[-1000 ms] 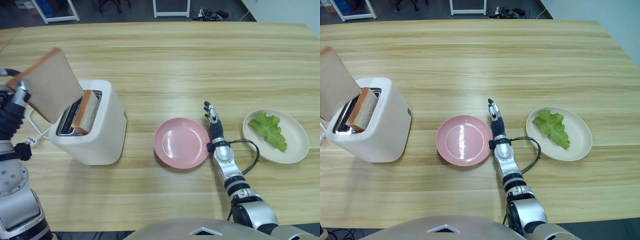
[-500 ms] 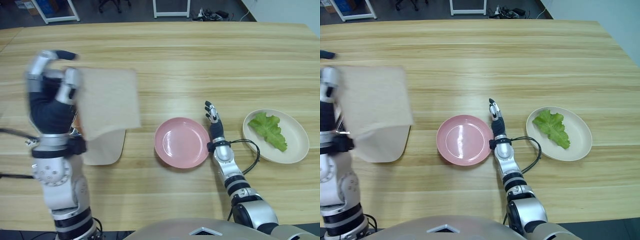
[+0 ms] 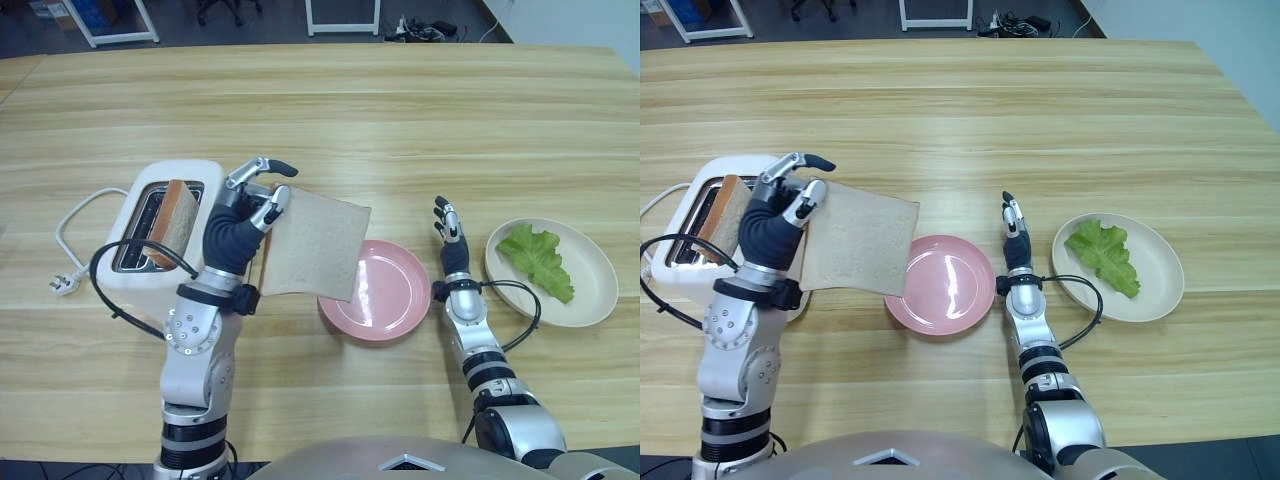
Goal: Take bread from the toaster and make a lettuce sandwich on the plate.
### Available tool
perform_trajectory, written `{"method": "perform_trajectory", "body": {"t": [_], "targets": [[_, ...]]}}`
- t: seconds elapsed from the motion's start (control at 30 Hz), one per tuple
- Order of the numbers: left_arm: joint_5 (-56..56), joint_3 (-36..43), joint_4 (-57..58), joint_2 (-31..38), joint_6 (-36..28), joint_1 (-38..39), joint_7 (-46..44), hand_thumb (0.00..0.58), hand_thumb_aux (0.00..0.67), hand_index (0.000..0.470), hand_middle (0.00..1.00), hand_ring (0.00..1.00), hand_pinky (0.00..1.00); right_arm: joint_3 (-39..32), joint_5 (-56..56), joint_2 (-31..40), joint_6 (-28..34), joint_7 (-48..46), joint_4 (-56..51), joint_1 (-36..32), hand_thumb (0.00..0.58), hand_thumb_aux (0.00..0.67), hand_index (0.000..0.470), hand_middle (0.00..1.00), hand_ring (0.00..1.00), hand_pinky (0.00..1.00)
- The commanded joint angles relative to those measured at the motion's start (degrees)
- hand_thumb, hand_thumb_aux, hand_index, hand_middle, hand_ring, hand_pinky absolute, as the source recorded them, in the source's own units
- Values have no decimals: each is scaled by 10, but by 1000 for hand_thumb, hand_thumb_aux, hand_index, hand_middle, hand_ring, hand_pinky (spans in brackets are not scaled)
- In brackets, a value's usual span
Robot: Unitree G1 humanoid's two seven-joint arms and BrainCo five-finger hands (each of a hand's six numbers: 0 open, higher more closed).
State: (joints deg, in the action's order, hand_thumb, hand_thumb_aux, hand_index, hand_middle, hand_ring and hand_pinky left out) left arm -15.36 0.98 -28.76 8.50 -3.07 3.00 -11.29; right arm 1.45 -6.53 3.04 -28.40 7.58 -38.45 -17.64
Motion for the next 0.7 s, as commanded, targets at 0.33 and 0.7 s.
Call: {"method": "perform_trajectory", "body": {"t": [0.33,0.7], "targets": [[155,91,228,-64,31,-67,67,580,670,470,1000,1000,1000,5,4,-8,31,-1,90,41,0,0,0,0,0,0],[240,116,359,-45,58,-78,76,580,670,470,1000,1000,1000,0,1,-12,45,-2,109,49,0,0,0,0,0,0]]}}
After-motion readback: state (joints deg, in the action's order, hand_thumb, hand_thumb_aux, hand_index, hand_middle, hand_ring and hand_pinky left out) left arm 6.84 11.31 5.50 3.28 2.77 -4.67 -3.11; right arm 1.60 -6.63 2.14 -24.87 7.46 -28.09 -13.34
